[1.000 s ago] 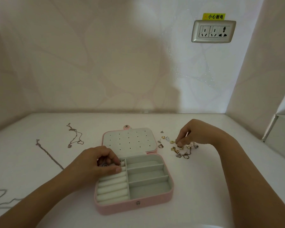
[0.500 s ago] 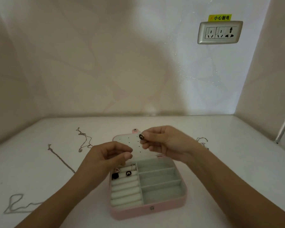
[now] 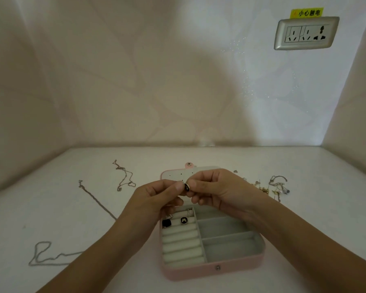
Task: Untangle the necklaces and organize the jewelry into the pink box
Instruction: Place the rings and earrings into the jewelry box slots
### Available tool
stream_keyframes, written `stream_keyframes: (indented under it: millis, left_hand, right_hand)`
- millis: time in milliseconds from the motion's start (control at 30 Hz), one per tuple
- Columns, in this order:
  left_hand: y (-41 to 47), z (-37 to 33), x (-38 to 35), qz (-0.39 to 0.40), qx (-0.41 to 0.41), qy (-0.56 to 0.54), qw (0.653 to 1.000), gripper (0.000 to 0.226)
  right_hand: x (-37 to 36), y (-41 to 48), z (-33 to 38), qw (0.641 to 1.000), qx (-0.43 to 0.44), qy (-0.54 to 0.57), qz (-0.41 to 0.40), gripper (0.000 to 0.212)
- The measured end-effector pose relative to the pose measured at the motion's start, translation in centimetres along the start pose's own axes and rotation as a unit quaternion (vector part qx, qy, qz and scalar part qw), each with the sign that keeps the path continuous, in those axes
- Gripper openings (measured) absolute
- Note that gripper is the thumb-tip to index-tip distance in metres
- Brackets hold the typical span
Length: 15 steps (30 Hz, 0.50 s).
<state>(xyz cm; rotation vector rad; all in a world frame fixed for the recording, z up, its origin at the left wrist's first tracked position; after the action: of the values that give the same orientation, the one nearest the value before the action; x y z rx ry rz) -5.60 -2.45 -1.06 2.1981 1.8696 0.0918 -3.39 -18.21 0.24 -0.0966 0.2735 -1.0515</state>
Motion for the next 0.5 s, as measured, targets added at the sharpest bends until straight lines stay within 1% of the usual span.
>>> stream_keyframes:
  millis: [67,133,267,500]
  left_hand:
    - [0.0,-0.2,0.1,0.0,0.004,-0.012,1.0,0.026]
    - [0.0,-0.5,0.2,0.007,-0.005,0.006,1.0,0.028]
    - [-0.1,-1.2,0.2,0.028,-0.017,0.047,0.998,0.024]
    - [-0.1,-1.7,0.3,0.035,-0.032,0.043,0.998,0.024]
  right_hand:
    - [0.0,0.0,-0.1,0.999,0.007,-0.031,-0.008,0.008]
    - [0.0,0.0,-0.2,0.999,0.009,-0.048,-0.011,0.009]
    - [0.0,0.0,-0.3,0.998,0.017,-0.059,-0.002,0.008]
    - [0.3,0.2,-0.4,0.997,0.013,-0.081,0.005,0.011]
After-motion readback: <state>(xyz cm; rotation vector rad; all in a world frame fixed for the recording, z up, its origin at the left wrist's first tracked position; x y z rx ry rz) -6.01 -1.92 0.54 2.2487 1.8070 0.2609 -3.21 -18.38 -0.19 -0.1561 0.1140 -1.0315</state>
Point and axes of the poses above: each hand's wrist, its own y-axis towards the middle knuckle, its own x-axis out of the back of the hand, z = x × y, the point moved 2 cm from there along y, towards the middle knuckle, and after that the axes turned 11 degrees about -x, right-handed, at the moved point
